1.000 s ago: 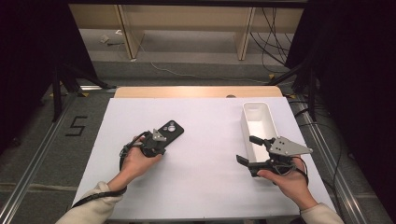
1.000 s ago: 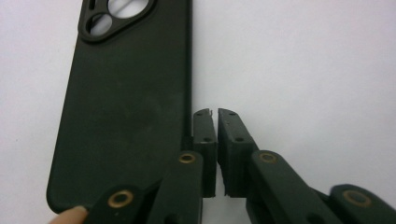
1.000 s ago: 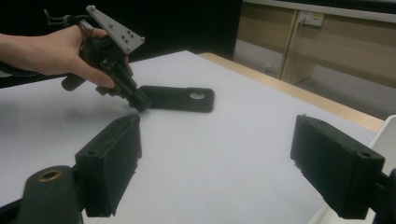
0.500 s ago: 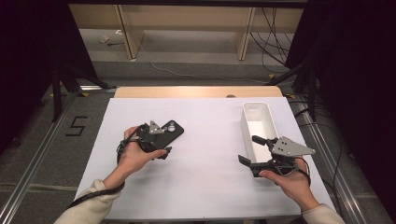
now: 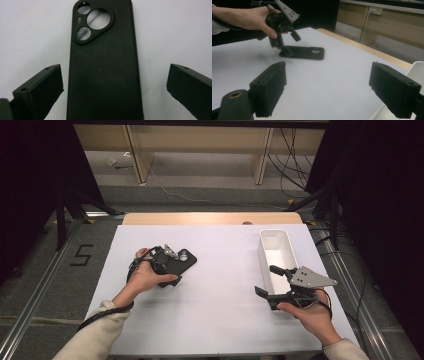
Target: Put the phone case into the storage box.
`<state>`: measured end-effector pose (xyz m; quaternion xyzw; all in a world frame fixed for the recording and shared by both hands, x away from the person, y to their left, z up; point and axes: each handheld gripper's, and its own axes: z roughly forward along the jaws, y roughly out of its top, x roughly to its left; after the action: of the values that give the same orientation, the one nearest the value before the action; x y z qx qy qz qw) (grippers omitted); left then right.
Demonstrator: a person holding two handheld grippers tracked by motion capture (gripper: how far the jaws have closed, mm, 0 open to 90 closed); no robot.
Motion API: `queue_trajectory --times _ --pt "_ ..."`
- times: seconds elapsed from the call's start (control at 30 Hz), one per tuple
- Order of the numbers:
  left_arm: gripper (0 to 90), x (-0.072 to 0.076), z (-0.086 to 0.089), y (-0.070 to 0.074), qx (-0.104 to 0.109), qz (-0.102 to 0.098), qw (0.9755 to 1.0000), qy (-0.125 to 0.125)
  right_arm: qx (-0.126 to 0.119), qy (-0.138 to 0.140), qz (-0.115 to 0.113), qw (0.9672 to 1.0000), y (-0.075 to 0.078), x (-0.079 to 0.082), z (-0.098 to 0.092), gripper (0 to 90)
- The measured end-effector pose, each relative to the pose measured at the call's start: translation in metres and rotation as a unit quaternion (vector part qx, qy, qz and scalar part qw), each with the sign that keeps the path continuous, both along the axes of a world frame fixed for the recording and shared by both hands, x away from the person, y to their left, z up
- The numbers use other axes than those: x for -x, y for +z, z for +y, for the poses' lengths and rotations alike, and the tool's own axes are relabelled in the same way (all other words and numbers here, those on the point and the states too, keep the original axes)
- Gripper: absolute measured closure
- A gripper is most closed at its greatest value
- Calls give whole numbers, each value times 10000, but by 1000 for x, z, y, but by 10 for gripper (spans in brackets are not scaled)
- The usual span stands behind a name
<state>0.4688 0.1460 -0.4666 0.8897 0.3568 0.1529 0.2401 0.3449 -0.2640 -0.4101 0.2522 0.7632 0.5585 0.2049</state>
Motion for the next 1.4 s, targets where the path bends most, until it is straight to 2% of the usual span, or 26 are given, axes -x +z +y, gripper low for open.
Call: queue_trajectory --times 0.17,0.43,0.63,0.9,1.07,1.4 --pt "12 -8 2 -3 -225 140 9995 -163 10 13 -2 10000 0 0 0 155" --pt "30 -16 0 -6 -363 301 9985 -267 20 16 -20 10000 0 0 1 156" --pt "38 -21 1 -9 -466 328 9980 -270 18 24 -14 10000 0 0 1 157" --pt "25 -24 2 -10 -437 397 9977 -322 13 45 8 10000 -1 0 2 159" --pt "19 -27 4 -12 -337 510 9975 -353 13 50 6 10000 -1 0 2 159" --pt "51 -30 6 -12 -220 645 9967 -450 14 74 0 10000 -1 0 2 159"
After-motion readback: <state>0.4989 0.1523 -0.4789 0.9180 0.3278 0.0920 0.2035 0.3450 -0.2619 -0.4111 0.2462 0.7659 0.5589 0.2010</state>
